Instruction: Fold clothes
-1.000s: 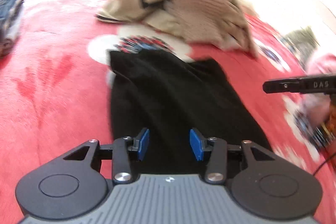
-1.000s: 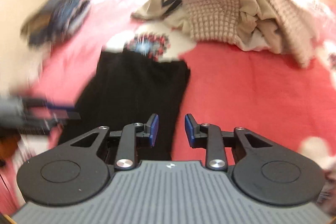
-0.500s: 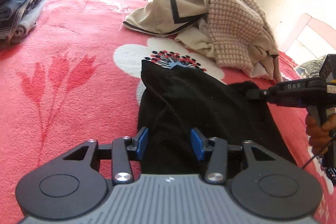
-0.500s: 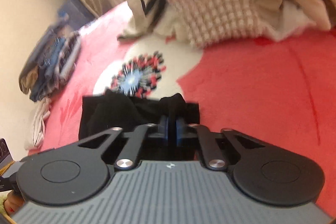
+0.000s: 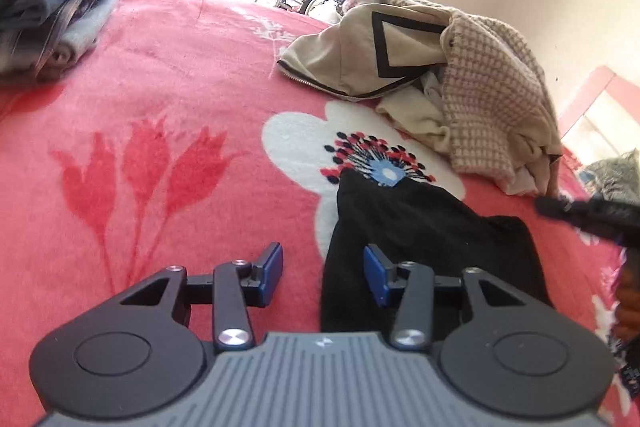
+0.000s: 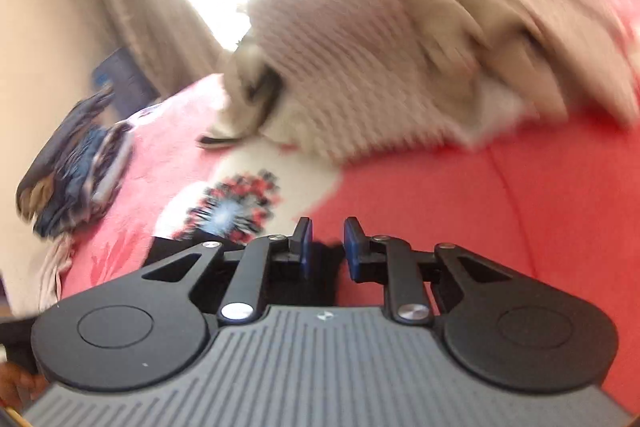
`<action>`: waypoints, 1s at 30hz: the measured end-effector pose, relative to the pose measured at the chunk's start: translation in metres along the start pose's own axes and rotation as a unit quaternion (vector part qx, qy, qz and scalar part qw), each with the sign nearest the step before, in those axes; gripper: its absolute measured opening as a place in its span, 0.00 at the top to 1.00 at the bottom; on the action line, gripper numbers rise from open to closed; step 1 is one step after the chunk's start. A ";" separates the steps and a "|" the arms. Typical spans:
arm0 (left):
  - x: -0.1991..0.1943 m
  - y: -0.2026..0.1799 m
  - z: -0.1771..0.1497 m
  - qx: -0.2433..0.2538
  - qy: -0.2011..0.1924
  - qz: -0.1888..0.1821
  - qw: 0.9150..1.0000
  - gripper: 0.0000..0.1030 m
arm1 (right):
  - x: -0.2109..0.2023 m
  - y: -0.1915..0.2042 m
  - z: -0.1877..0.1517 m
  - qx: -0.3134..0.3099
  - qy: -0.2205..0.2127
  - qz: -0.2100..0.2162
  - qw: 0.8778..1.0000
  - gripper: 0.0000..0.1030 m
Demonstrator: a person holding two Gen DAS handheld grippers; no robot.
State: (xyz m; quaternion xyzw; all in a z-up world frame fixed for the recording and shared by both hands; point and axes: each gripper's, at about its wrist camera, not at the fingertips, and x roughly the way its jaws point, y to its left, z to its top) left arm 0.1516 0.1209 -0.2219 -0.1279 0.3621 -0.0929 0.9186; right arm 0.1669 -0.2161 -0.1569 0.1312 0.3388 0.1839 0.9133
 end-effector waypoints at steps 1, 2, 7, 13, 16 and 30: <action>0.003 0.000 0.002 0.003 -0.001 0.004 1.000 0.55 | 0.002 0.009 0.003 -0.023 0.001 0.011 1.000 0.83; 0.006 0.000 0.004 0.006 -0.003 0.008 1.000 0.55 | 0.006 0.019 0.006 -0.044 0.008 0.026 0.999 0.83; 0.018 0.004 0.008 -0.003 -0.006 0.039 0.999 0.55 | 0.043 0.059 0.002 -0.121 0.073 0.087 0.986 0.85; -0.001 -0.005 0.017 0.000 -0.043 0.037 0.998 0.54 | 0.074 0.062 0.002 -0.123 0.093 0.045 0.987 0.84; 0.000 -0.023 0.024 0.035 -0.048 0.026 0.998 0.53 | 0.068 0.078 0.008 -0.138 0.082 0.090 0.983 0.84; 0.031 -0.010 0.023 -0.002 -0.021 0.068 0.997 0.53 | 0.012 0.018 0.068 -0.058 0.047 0.060 0.995 0.83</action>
